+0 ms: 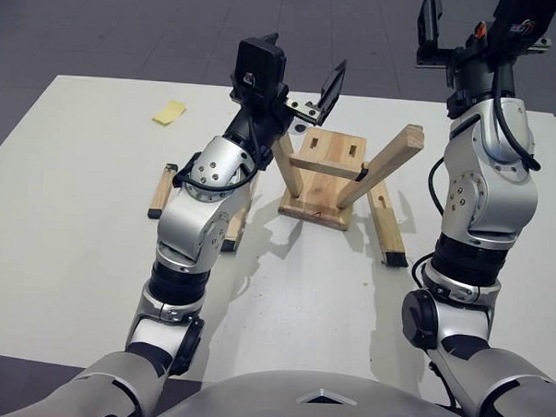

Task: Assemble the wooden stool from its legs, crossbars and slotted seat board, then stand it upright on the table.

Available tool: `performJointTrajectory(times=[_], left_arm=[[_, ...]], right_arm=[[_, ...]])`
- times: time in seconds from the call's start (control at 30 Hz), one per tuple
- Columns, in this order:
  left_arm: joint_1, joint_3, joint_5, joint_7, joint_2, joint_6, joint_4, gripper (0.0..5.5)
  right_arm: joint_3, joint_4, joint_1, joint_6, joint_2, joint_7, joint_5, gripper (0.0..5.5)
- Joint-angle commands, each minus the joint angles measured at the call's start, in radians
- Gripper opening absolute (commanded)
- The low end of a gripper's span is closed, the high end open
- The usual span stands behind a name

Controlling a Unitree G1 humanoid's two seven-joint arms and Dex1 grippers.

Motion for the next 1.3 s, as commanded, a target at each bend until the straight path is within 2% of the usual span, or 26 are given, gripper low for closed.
performJointTrajectory(times=[0.03,0.13,0.2,0.27,0.33,0.4,0.5,0.57,0.67,0.9,1.03,1.2,1.3], left_arm=[[0.056,0.002,0.006,-0.011,-0.045,0.012,0.159,5.39],[0.032,0.057,-0.03,0.003,-0.089,-0.042,0.088,5.39],[-0.03,0.148,-0.082,0.045,-0.12,-0.068,0.025,5.39],[-0.128,0.249,-0.126,0.092,-0.115,-0.084,-0.021,5.39],[-0.21,0.302,-0.148,0.108,-0.087,-0.074,-0.03,5.39],[-0.217,0.258,-0.109,0.087,-0.055,-0.016,0.007,5.39],[-0.089,0.041,0.032,0.041,0.02,0.13,0.128,5.39],[0.012,-0.06,0.086,0.012,0.051,0.178,0.172,5.39],[0.073,-0.07,0.102,0.006,0.031,0.161,0.206,5.39],[-0.047,0.039,0.046,0.021,-0.114,-0.038,0.228,5.39],[-0.142,0.133,-0.001,0.053,-0.181,-0.172,0.117,5.39],[-0.192,0.311,-0.028,0.164,-0.136,-0.162,0.016,5.39],[-0.153,0.343,0.062,0.241,-0.067,-0.036,0.092,5.39]], right_arm=[[0.018,0.001,0.017,0.007,-0.012,0.008,0.003,5.4],[0.021,0.007,0.015,-0.009,-0.014,0.005,0.001,5.4],[0.01,0.013,0.013,-0.02,-0.015,-0.004,0.004,5.4],[-0.011,0.02,0.012,-0.029,-0.017,-0.013,0.013,5.4],[-0.03,0.026,0.017,-0.037,-0.02,-0.021,0.018,5.4],[-0.043,0.029,0.024,-0.04,-0.02,-0.028,0.019,5.4],[-0.045,0.028,0.029,-0.037,-0.015,-0.034,0.022,5.4],[-0.038,0.027,0.029,-0.029,-0.015,-0.031,0.025,5.4],[-0.027,0.022,0.035,-0.018,-0.02,-0.021,0.029,5.4],[-0.008,0.038,0.054,-0.029,-0.026,-0.01,0.015,5.4],[-0.026,0.058,0.058,-0.073,-0.022,-0.057,-0.011,5.4],[-0.142,0.13,0.091,-0.135,-0.034,-0.242,-0.085,5.4],[-0.227,0.143,0.15,-0.091,-0.041,-0.326,-0.103,5.4]])
